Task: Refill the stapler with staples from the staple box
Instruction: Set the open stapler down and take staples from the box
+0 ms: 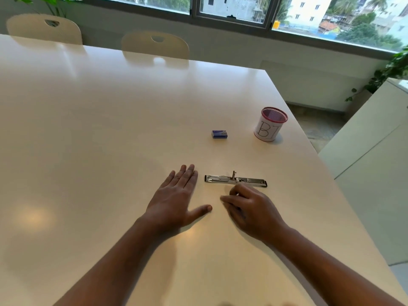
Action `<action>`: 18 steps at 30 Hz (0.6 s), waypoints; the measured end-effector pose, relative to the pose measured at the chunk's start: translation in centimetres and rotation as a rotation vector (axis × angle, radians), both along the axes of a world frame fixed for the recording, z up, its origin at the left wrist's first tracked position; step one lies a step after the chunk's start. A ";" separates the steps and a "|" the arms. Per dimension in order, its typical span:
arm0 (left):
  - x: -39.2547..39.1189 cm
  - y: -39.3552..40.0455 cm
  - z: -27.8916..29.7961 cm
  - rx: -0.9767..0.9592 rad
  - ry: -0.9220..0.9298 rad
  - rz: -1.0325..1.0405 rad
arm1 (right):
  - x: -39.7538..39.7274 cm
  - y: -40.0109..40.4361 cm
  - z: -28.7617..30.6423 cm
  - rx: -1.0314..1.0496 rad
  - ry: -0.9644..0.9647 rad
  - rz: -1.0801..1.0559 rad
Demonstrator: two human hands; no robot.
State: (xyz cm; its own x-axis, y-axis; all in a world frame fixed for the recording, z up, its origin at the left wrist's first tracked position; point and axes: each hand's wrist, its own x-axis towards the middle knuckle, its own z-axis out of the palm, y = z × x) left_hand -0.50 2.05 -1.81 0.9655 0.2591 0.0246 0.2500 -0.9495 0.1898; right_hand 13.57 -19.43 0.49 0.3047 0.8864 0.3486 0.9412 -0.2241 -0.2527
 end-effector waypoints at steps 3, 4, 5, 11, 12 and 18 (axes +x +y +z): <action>0.0 -0.3 0.1 0.018 0.011 0.008 | -1.1 -3.2 -0.9 0.052 -0.016 0.027; 0.1 -0.3 0.1 0.025 0.017 0.009 | -1.5 -4.1 -1.1 0.072 -0.004 0.034; 0.1 -0.5 0.1 0.030 0.023 0.012 | -2.0 -4.9 -1.4 0.086 0.010 0.037; -0.2 -1.0 0.3 0.021 0.026 0.025 | -3.8 -7.5 -1.4 0.112 0.032 0.031; -0.3 -1.0 0.4 0.017 0.021 0.027 | -4.1 -7.9 -1.4 0.105 0.026 0.033; -2.0 -2.8 0.7 0.011 0.038 0.006 | -5.8 -9.6 -1.0 0.104 0.020 0.008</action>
State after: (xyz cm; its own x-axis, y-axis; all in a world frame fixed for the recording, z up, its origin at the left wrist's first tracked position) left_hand -2.47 -0.78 -1.12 0.9641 0.2652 -0.0092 0.2629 -0.9498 0.1697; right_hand 7.79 -29.00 -0.51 0.3054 0.8481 0.4331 0.9375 -0.1880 -0.2929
